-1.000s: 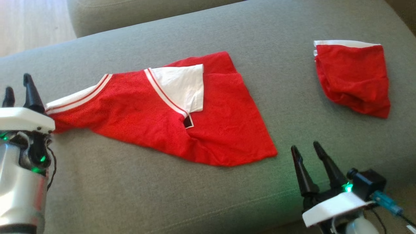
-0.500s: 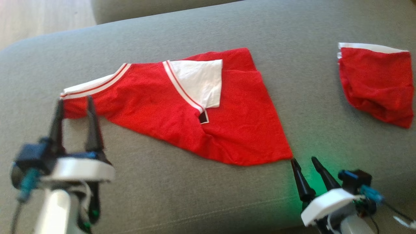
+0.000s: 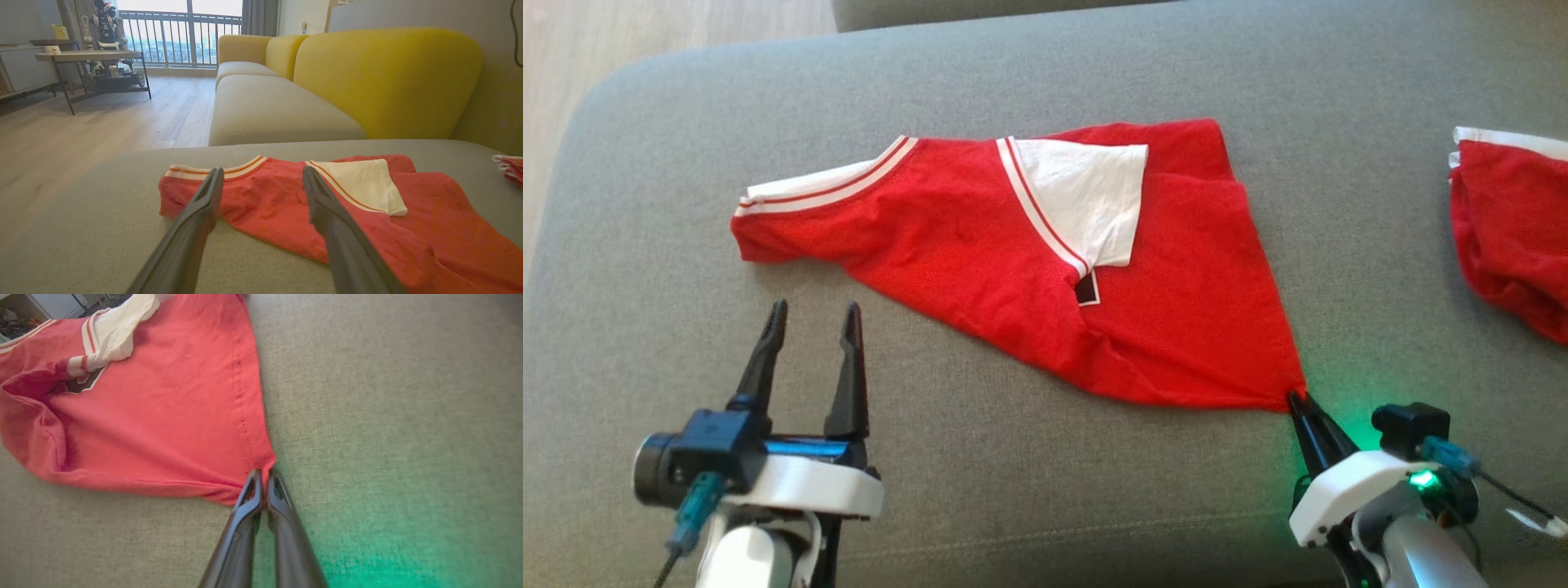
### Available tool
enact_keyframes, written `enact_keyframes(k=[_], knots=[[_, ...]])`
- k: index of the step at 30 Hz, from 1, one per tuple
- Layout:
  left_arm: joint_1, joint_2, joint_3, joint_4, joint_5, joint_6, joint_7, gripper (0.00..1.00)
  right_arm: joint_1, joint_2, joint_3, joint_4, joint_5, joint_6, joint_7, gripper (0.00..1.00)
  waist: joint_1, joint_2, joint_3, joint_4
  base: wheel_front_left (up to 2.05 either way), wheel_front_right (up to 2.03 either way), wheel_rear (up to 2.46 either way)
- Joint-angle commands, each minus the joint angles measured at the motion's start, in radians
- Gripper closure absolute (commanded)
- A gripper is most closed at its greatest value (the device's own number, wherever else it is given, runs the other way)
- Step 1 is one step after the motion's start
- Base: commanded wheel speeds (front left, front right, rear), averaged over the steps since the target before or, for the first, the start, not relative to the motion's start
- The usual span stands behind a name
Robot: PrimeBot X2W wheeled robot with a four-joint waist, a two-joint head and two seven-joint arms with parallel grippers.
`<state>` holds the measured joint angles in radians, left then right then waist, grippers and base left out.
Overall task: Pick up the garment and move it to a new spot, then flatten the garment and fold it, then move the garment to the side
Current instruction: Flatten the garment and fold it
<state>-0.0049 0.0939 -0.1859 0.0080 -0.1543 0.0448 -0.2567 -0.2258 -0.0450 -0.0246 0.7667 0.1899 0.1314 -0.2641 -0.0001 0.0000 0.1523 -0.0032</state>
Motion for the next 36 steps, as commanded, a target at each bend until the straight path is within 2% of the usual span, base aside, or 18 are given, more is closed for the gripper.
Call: enact_keyframes(k=[1, 6, 14, 19, 20, 21, 28, 36], knots=[[-0.047, 0.003, 0.022, -0.016, 0.017, -0.013, -0.005, 0.00, -0.019, -0.005, 0.009, 0.008, -0.022, -0.001, 0.002, 1.00, 0.0001, 0.0000, 0.011, -0.002, 0.00, 0.00, 0.00], [-0.148, 0.007, -0.030, 0.057, 0.060, -0.054, -0.002, 0.00, -0.023, -0.005, -0.025, -0.003, -0.073, -0.001, 0.002, 1.00, 0.0001, 0.0000, 0.047, -0.040, 0.00, 0.00, 0.00], [-0.383, 0.005, -0.131, 0.182, 0.138, -0.102, 0.102, 0.00, -0.022, -0.005, -0.053, -0.058, -0.127, -0.001, 0.002, 1.00, 0.0001, 0.0000, 0.135, -0.137, 0.00, 0.00, 0.00], [-0.491, 0.001, -0.166, 0.267, 0.156, -0.120, 0.151, 0.00, -0.015, -0.005, -0.029, -0.115, -0.097, -0.001, 0.002, 1.00, 0.0001, 0.0000, 0.180, -0.186, 0.00, 0.00, 0.00], [-0.512, -0.001, -0.172, 0.286, 0.158, -0.124, 0.159, 0.00, -0.016, -0.005, -0.021, -0.134, -0.091, -0.001, 0.002, 0.62, 0.0001, 0.0000, 0.186, -0.195, 0.00, 0.00, 0.00], [-0.535, -0.002, -0.181, 0.309, 0.163, -0.127, 0.171, 0.00, -0.016, -0.005, -0.002, -0.158, -0.085, -0.001, 0.002, 0.00, 0.0001, 0.0000, 0.191, -0.203, 0.00, 0.00, 0.00], [-0.718, -0.021, -0.237, 0.492, 0.203, -0.130, 0.303, 0.00, 0.015, -0.005, 0.065, -0.307, -0.038, -0.001, 0.002, 0.00, 0.0001, 0.0000, 0.209, -0.238, 0.00, 0.00, 0.00], [-0.881, -0.040, -0.297, 0.594, 0.210, -0.095, 0.444, 0.00, 0.043, -0.005, 0.083, -0.342, -0.033, -0.001, 0.002, 0.00, 0.0001, 0.0000, 0.214, -0.252, 0.00, 0.00, 0.00]])
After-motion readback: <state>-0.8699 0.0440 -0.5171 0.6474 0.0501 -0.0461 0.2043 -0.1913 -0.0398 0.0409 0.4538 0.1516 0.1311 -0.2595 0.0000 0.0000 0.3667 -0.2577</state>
